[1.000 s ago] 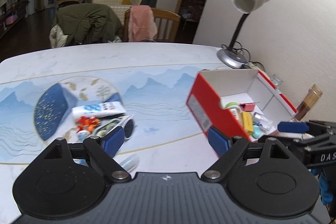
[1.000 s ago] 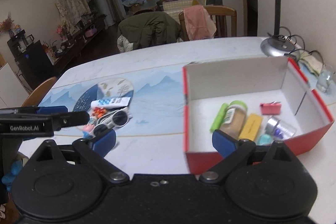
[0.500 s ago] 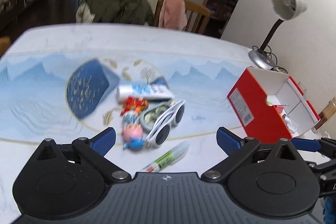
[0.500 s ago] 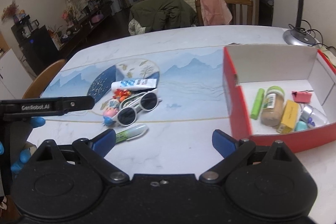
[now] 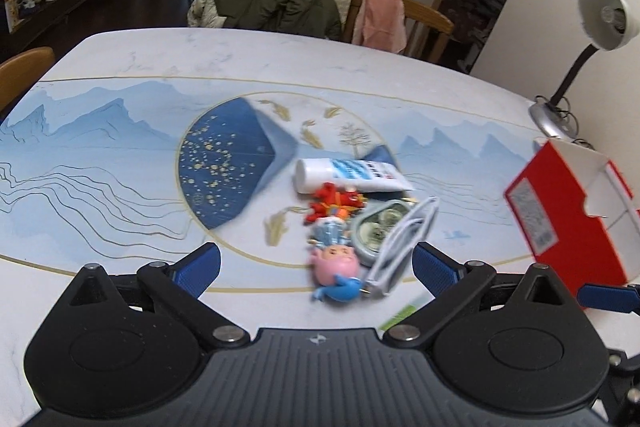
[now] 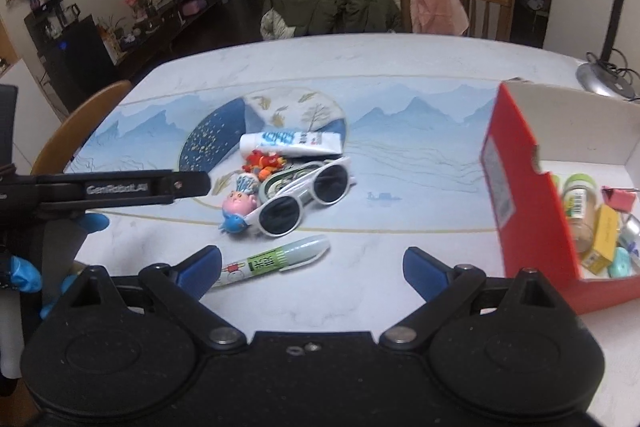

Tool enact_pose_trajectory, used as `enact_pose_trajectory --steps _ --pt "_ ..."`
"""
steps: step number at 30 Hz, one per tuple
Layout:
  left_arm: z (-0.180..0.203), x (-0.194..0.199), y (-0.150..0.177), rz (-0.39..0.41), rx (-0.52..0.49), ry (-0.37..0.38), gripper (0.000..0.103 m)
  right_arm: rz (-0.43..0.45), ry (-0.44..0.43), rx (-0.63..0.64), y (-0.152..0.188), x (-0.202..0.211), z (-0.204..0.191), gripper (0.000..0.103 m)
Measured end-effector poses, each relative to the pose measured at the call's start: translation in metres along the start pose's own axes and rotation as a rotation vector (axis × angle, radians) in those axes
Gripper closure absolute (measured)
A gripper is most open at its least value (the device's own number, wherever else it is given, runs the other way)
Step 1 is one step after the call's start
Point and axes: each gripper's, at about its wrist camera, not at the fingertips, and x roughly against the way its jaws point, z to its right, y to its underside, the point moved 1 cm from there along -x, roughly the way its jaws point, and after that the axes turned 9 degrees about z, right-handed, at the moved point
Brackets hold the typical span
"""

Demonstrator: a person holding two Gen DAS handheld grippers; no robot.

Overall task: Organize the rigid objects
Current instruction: 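Withdraw both tools from the box back toward the item pile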

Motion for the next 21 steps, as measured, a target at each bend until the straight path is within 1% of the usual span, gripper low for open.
enact_pose_trajectory --steps 3,7,13,15,17,21 --pt "-0.004 -0.012 0.001 -0.012 -0.002 -0.013 0.0 -0.018 0.001 0.005 0.001 -0.012 -0.006 0.007" --pt "-0.009 -0.026 0.001 -0.039 0.019 0.002 0.0 -0.052 0.019 0.014 0.002 -0.03 -0.014 0.011" --pt "-0.007 -0.044 0.002 -0.046 -0.015 -0.028 0.0 -0.105 0.022 0.015 0.003 -0.057 -0.023 0.014" --pt "-0.008 -0.05 0.004 -0.059 -0.015 -0.024 0.0 -0.119 0.027 0.014 0.004 -0.065 -0.026 0.016" --pt "-0.008 -0.055 0.006 -0.059 -0.023 -0.038 0.0 -0.139 0.03 0.0 0.006 -0.073 -0.026 0.018" --pt "-0.008 -0.063 0.008 -0.068 -0.035 -0.043 0.0 -0.176 0.032 -0.014 0.01 -0.087 -0.028 0.021"
